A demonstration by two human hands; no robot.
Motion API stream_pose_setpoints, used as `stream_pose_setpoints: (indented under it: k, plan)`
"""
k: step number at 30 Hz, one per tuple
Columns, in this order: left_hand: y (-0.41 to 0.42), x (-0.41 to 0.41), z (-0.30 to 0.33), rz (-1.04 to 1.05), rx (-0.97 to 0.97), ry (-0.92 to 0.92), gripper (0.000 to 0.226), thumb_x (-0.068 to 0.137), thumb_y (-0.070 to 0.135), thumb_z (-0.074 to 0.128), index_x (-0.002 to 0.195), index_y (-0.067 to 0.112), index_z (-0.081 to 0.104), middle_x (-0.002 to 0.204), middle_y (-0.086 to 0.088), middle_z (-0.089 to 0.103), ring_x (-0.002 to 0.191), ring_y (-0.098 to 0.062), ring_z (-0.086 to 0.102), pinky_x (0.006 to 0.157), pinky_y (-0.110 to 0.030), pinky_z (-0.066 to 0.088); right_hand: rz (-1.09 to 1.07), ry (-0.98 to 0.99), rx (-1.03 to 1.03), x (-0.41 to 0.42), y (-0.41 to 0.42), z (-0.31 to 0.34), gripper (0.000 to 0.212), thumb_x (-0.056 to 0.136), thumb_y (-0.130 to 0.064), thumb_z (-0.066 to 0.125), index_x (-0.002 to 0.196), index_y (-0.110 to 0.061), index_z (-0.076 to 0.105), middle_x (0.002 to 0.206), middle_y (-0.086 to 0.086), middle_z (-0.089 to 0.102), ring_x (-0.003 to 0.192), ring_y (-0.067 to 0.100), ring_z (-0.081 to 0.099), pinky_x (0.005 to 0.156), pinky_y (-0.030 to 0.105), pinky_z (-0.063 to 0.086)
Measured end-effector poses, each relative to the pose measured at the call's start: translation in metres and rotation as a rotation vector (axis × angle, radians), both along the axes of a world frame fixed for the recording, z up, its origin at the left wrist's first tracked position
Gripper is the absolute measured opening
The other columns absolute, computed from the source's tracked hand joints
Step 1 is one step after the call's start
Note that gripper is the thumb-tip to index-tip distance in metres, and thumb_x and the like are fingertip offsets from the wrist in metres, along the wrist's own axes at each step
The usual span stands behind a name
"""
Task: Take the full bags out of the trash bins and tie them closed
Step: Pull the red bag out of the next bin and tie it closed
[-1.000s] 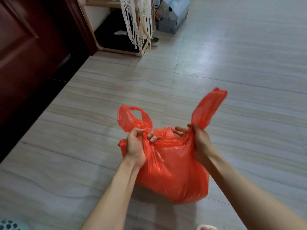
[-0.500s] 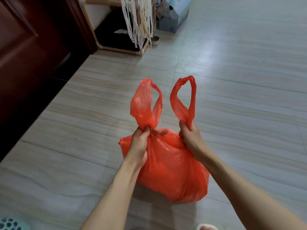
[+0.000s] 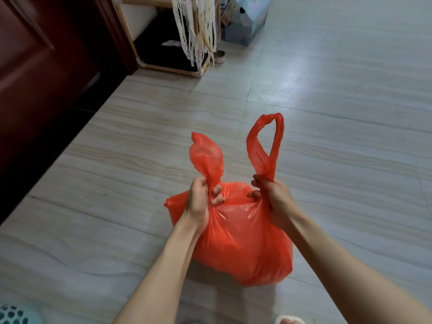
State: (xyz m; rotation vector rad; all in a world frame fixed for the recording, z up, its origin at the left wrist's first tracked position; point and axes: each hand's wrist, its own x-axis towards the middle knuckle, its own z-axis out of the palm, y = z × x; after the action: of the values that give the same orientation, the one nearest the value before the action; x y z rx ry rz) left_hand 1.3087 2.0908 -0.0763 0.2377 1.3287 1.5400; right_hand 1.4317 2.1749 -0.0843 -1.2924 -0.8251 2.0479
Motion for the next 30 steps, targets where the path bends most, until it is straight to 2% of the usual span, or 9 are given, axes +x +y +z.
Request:
stream_pose_setpoints:
  k: [2,4,7,9,12,16,21,26,30]
  plan:
    - [0.002,0.001,-0.001,0.015,-0.060,0.113,0.031,0.093,0.006,0.028,0.065,0.014,0.038,0.060,-0.002,0.032,0.034,-0.003,0.027,0.042,-0.015,0.028,0.021,0.060,0.019,0.000,-0.001,0.000,0.015,0.096,-0.008,0.042,0.089,-0.007,0.056,0.051,0.000,0.048,0.033,0.008,0.045,0.050,0.023,0.051]
    - [0.004,0.005,-0.003,0.062,-0.104,0.177,0.031,0.096,0.003,0.032,0.068,0.012,0.044,0.064,-0.003,0.037,0.031,0.000,0.032,0.038,-0.010,0.029,0.037,0.043,0.047,-0.001,0.000,0.001,0.015,0.096,-0.009,0.039,0.089,-0.010,0.051,0.039,-0.008,0.036,0.031,0.005,0.035,0.047,0.019,0.048]
    - [0.006,0.007,-0.005,0.200,-0.152,0.137,0.009,0.096,0.004,0.040,0.101,0.005,0.047,0.073,-0.006,0.050,0.031,0.002,0.043,0.037,-0.008,0.035,0.087,0.065,0.000,-0.003,0.002,0.003,0.025,0.091,-0.011,0.034,0.066,-0.017,0.036,0.046,-0.006,0.027,0.033,0.006,0.026,0.046,0.020,0.041]
    - [0.007,0.005,-0.006,0.276,-0.167,0.076,0.018,0.095,0.004,0.044,0.113,0.001,0.042,0.076,-0.008,0.055,0.031,0.002,0.046,0.038,-0.009,0.038,0.117,0.116,-0.048,-0.003,0.002,0.006,0.025,0.086,-0.011,0.029,0.062,-0.018,0.032,0.053,-0.002,0.027,0.035,0.008,0.026,0.049,0.022,0.039]
    - [0.007,0.004,-0.001,0.245,-0.178,0.041,0.014,0.095,0.004,0.045,0.107,-0.001,0.049,0.077,-0.007,0.060,0.031,0.001,0.045,0.038,-0.009,0.037,0.143,0.090,-0.001,-0.003,0.000,0.005,0.027,0.092,-0.004,0.028,0.069,-0.015,0.037,0.055,-0.002,0.034,0.033,0.005,0.030,0.048,0.018,0.040]
    - [0.008,0.007,0.003,0.182,-0.175,0.029,0.008,0.094,0.005,0.048,0.096,0.005,0.056,0.079,-0.006,0.063,0.032,0.001,0.043,0.039,-0.008,0.035,0.214,0.072,0.048,0.000,-0.002,0.004,0.028,0.098,-0.009,0.032,0.075,-0.007,0.047,0.041,-0.007,0.051,0.034,0.002,0.036,0.046,0.013,0.044]
    - [0.012,0.010,0.002,0.128,-0.139,0.110,0.013,0.088,0.003,0.056,0.087,0.015,0.060,0.083,0.000,0.062,0.069,-0.005,0.058,0.062,-0.014,0.048,0.299,0.156,-0.035,0.008,0.001,0.010,0.019,0.093,-0.011,0.043,0.091,-0.008,0.062,0.061,-0.006,0.068,0.036,0.002,0.040,0.045,0.013,0.043]
    - [0.016,0.011,-0.001,-0.072,-0.181,0.393,0.015,0.077,-0.005,0.064,0.078,0.010,0.068,0.060,0.009,0.066,0.056,-0.005,0.059,0.062,-0.023,0.050,0.527,0.169,-0.002,0.014,0.000,0.015,0.017,0.087,-0.014,0.044,0.091,-0.011,0.060,0.052,-0.008,0.059,0.043,0.004,0.044,0.048,0.016,0.041]
    - [0.016,0.011,-0.001,-0.105,-0.250,0.590,0.021,0.062,0.006,0.069,0.076,0.018,0.057,0.074,-0.002,0.066,0.071,-0.021,0.063,0.069,-0.034,0.049,0.473,0.154,0.018,0.008,-0.001,0.014,0.016,0.091,-0.010,0.043,0.089,-0.007,0.059,0.050,-0.006,0.060,0.041,0.004,0.045,0.048,0.016,0.039]
